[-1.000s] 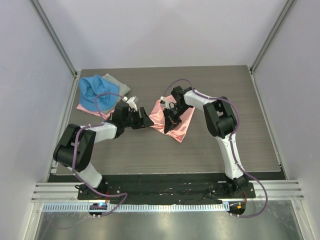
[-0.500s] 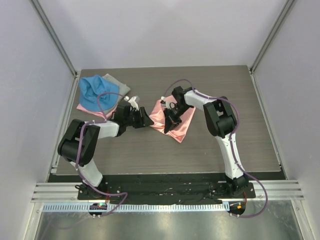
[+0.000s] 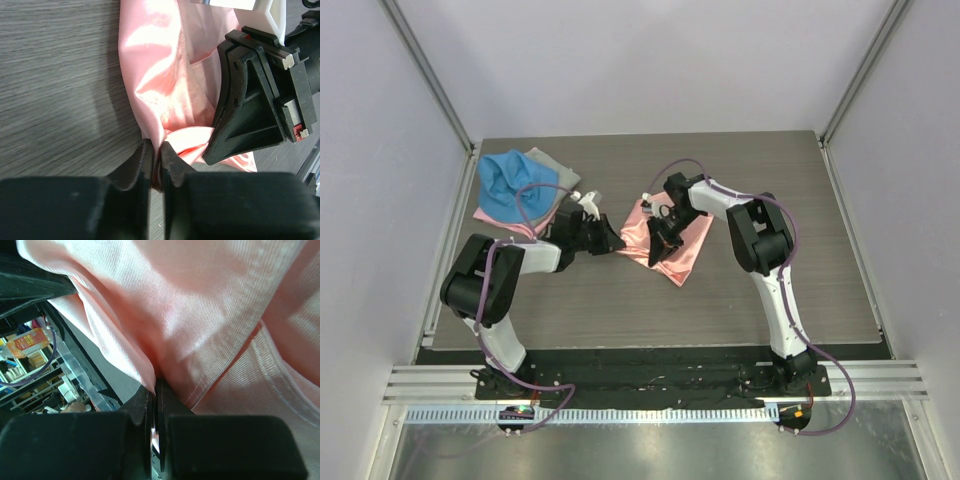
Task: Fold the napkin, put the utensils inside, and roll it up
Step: Roll the napkin with the utensil
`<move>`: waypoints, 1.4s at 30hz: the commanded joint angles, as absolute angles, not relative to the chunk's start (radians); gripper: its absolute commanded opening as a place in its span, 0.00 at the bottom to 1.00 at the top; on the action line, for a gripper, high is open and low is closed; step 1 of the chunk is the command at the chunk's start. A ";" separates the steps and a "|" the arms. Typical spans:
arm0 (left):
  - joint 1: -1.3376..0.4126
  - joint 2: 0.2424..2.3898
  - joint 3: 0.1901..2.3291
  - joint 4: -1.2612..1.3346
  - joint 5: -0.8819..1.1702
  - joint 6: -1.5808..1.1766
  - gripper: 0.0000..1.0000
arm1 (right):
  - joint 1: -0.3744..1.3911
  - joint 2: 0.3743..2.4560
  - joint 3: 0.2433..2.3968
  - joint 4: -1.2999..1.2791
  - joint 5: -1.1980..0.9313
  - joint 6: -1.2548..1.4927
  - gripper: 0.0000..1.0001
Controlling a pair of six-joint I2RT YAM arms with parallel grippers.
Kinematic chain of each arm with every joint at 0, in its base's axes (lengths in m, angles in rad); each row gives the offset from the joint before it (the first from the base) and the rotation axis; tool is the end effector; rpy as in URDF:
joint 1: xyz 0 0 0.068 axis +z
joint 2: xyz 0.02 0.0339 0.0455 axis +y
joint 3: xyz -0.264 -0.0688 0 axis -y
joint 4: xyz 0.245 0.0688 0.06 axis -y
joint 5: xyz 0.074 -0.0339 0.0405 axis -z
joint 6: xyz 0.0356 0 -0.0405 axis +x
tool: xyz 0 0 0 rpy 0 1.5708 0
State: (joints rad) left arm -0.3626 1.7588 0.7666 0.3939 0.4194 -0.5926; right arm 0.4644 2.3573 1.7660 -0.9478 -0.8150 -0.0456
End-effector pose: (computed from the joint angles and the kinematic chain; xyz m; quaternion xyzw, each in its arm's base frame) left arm 0.3142 -0.1347 0.1405 -0.0026 0.8702 -0.3735 0.3213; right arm 0.3879 0.2233 0.1148 0.2376 -0.8867 -0.3906 0.0681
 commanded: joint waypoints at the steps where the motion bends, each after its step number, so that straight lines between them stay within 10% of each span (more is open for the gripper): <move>1: -0.365 1.767 0.799 0.431 0.433 -0.574 0.07 | 0.460 2.361 1.796 -0.950 -0.706 -0.051 0.01; 13: -0.364 1.782 0.982 -0.044 0.413 -0.580 0.00 | 0.472 2.038 1.737 -0.858 -0.482 -0.011 0.62; 29: -0.287 1.867 1.127 -0.377 0.535 -0.607 0.00 | 0.847 1.631 1.052 -0.083 0.260 -0.204 0.80; 42: -0.287 1.848 1.138 -0.396 0.522 -0.598 0.00 | 0.893 1.677 1.048 -0.052 0.141 -0.253 0.81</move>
